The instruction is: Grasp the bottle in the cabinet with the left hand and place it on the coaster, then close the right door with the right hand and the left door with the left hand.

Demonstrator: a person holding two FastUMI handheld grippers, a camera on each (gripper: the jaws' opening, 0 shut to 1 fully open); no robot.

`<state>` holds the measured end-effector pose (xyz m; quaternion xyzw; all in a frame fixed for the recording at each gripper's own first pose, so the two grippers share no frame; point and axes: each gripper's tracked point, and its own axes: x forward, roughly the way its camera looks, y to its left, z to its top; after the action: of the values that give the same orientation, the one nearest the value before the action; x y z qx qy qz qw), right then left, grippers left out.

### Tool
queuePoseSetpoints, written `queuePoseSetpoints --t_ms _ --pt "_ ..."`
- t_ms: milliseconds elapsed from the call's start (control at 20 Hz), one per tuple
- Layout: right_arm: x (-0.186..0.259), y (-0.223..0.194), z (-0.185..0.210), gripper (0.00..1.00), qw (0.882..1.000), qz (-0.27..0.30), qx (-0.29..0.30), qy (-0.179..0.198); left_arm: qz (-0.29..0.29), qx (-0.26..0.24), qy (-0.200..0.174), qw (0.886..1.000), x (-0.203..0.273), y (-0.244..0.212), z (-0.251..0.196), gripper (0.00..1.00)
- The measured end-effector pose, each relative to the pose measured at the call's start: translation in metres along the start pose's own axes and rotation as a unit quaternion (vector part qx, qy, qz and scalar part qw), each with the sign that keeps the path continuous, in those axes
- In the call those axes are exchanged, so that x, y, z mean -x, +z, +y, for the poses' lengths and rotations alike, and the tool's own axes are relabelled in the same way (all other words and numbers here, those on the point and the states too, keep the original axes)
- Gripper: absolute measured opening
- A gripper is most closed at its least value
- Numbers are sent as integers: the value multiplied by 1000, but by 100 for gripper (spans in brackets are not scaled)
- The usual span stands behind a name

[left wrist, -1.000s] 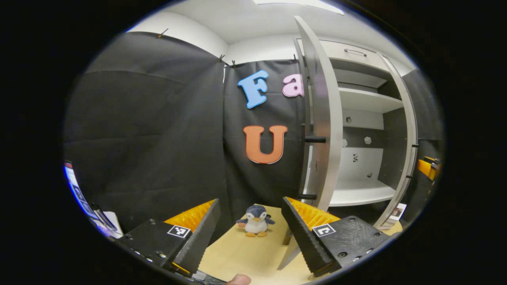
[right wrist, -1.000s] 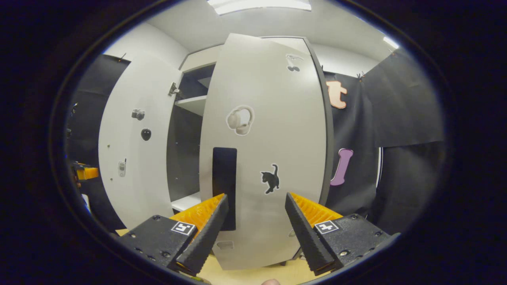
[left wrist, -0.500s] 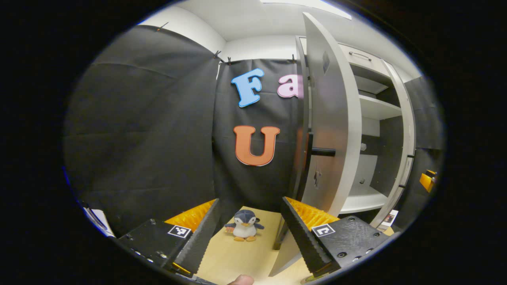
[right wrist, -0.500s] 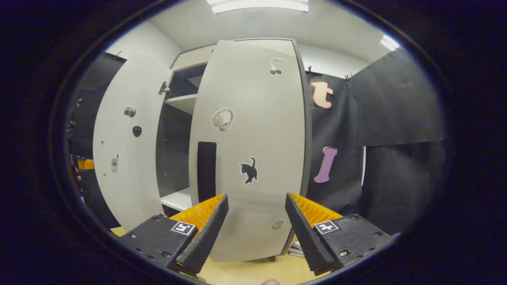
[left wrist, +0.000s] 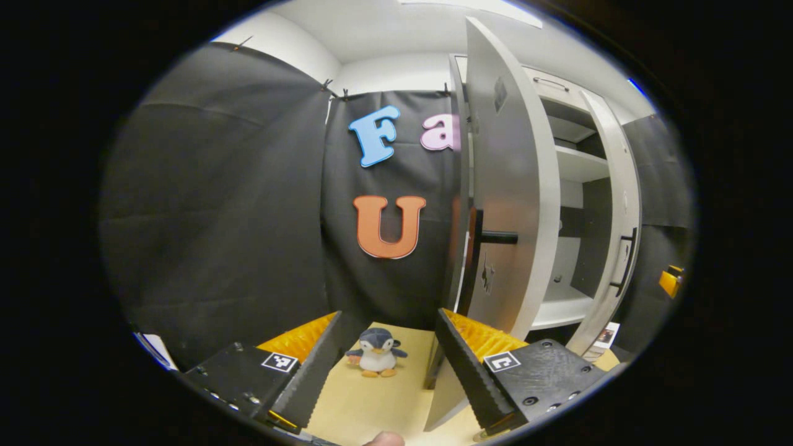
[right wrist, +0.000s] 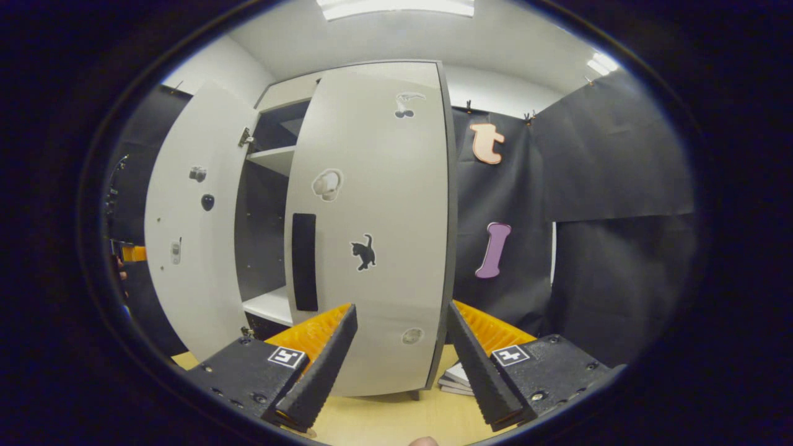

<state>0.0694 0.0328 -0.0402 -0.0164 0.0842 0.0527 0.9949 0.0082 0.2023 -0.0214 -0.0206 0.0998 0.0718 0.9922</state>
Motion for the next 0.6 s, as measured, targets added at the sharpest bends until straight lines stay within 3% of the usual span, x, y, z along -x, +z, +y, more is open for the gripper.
queuePoseSetpoints --t_ms 600 --pt "13 -3 -17 95 1000 1 -8 -16 5 0 -88 996 10 -6 -72 100"
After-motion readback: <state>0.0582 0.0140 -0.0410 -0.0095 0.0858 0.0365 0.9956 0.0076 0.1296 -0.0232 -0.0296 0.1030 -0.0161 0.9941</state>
